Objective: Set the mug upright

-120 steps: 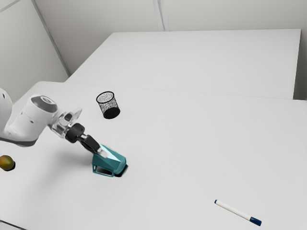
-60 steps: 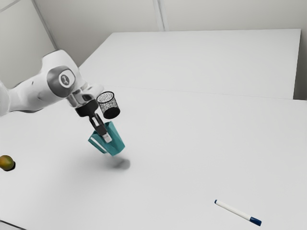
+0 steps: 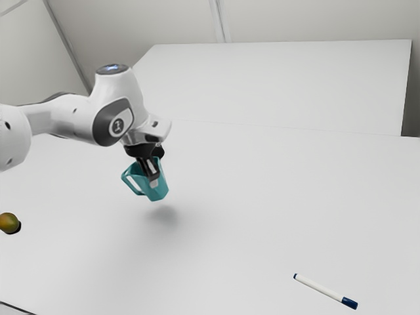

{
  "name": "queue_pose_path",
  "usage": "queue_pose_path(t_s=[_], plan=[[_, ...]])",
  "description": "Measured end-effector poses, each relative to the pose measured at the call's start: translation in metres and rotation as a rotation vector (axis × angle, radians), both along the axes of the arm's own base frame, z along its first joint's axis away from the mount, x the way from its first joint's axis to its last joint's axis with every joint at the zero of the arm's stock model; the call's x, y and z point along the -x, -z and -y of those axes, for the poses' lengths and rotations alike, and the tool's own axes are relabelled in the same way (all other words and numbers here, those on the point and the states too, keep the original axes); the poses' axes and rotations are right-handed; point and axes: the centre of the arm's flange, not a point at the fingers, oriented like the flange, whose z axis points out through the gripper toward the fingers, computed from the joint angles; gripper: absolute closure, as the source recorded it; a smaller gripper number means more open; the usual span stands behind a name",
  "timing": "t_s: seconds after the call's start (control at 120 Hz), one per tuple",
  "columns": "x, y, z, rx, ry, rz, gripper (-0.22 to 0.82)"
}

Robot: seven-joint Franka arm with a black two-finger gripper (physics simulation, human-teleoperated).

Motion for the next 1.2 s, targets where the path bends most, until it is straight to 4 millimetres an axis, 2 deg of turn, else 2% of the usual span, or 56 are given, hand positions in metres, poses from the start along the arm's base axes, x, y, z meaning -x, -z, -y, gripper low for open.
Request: queue_pose_path(t_s=[0.4, 0.975, 1.067, 1.2], plan=[[-0.009, 0.039, 0.0, -0.006, -0.161, 0.019, 0.78], [-0.015, 0.066, -0.004, -0.019, -0.291, 0.012, 0.77], [-0.015, 0.067, -0.003, -0.021, -0.303, 0.013, 0.68], [-0.014, 0.061, 0.002, -0.026, -0.312, 0.024, 0.47]])
